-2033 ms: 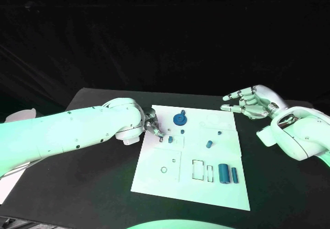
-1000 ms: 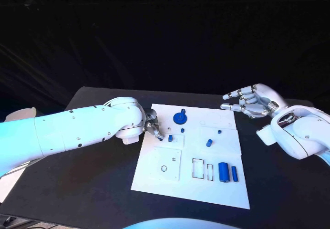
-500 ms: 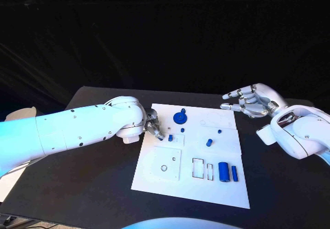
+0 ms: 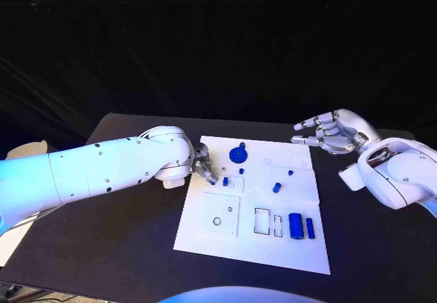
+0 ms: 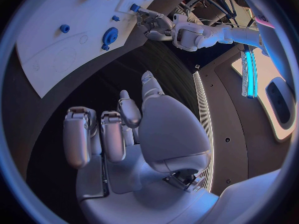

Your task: Assemble the parts on the task board

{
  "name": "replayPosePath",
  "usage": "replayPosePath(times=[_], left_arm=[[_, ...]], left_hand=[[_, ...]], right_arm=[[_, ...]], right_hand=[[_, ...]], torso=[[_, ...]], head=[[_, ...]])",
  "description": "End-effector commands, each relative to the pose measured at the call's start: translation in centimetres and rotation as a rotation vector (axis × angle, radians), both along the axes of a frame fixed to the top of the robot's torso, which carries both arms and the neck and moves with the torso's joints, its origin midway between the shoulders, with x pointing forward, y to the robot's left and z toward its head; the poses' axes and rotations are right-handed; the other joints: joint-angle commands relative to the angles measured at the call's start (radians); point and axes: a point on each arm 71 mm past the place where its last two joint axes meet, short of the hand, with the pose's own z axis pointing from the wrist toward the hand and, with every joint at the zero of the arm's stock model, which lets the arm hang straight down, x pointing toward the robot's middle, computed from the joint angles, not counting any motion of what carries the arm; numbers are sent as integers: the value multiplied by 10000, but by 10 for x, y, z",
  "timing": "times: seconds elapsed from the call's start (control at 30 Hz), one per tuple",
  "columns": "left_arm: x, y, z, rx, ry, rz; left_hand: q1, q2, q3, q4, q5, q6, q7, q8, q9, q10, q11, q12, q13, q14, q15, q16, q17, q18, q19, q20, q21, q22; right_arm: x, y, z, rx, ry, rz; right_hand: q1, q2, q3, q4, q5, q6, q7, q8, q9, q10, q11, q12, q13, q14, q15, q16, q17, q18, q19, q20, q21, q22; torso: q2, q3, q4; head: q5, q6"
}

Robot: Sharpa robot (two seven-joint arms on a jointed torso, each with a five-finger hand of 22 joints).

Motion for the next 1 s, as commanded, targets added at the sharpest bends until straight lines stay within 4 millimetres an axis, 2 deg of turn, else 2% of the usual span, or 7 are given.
replayPosePath(times=[0.03,0.23,0.47,0.57,0.67,0.8,1.0], left_arm=[[-6,-3,-10,330,633,-188],[-5,-3,-12,344,771,-189],[-4,-3,-12,360,792,-134],[-3,-3,-13,374,794,-108],[-3,-4,-13,379,792,-96],[-2,-4,-13,382,785,-78],[-1,-5,-13,383,778,-63]], left_hand=[[-48,-48,1159,-1114,19,52,-99,67,-4,95,-27,55,31,1034,8,31,2631,-72,735,-29,52,1765],[-317,-90,1126,-1065,7,166,-166,117,0,159,-67,120,105,1034,-20,31,2631,-74,739,-41,60,1780],[-629,-24,1055,-948,38,271,-230,158,-1,188,-117,148,145,1034,-62,31,2631,-79,748,-73,77,1804],[-1103,12,940,-731,206,408,-291,222,8,238,-165,206,221,1034,-95,31,2631,-100,778,-101,145,1881],[-1384,14,859,-630,230,465,-326,243,6,266,-195,238,264,1034,-122,31,2631,-110,793,-124,180,1920],[-1548,13,804,-582,233,498,-342,253,2,283,-210,259,293,1034,-137,31,2631,-114,800,-140,196,1939],[-1777,-13,699,-506,224,547,-362,267,-5,310,-226,297,346,1034,-151,31,2631,-124,813,-156,227,1975]], right_arm=[[-1,2,0,-71,-74,202],[-1,2,0,-69,-70,208],[-1,2,0,-56,-50,193],[-1,2,0,-51,-44,185],[-1,2,0,-51,-37,179],[-1,2,0,-55,-21,181],[-1,2,0,-53,-23,181]], right_hand=[[14,59,-61,-9,-36,79,15,-7,16,-14,-74,-9,0,847,-13,-37,1804,1,-40,19,-31,141],[14,59,-61,-9,-36,79,15,-7,16,-14,-74,-9,0,847,-13,-37,1804,1,-40,19,-31,141],[10,62,-73,-6,-40,78,15,-8,17,-18,-74,-14,-5,844,-13,-47,1789,3,-45,20,-38,131],[11,63,-74,-7,-38,78,15,-8,18,-18,-74,-14,-5,844,-13,-46,1791,2,-44,20,-37,133],[17,67,-74,-9,-27,77,14,-8,18,-21,-74,-17,-8,840,-13,-58,1773,4,-48,20,-42,123],[49,96,-108,-20,17,58,18,-19,20,-191,-74,-340,-250,749,-14,-302,1426,89,-227,20,-268,-276],[55,103,-118,-21,20,54,18,-20,21,-213,-74,-382,-283,743,-15,-319,1406,97,-244,19,-293,-316]], torso=[[-4,2,0],[-5,11,4],[-5,10,1],[-10,10,-1],[-5,7,1],[-6,8,2],[-6,4,-1]], head=[[-3,-24],[-4,-32],[3,-40],[1,-43],[-1,-40],[-10,-40],[-20,-41]])
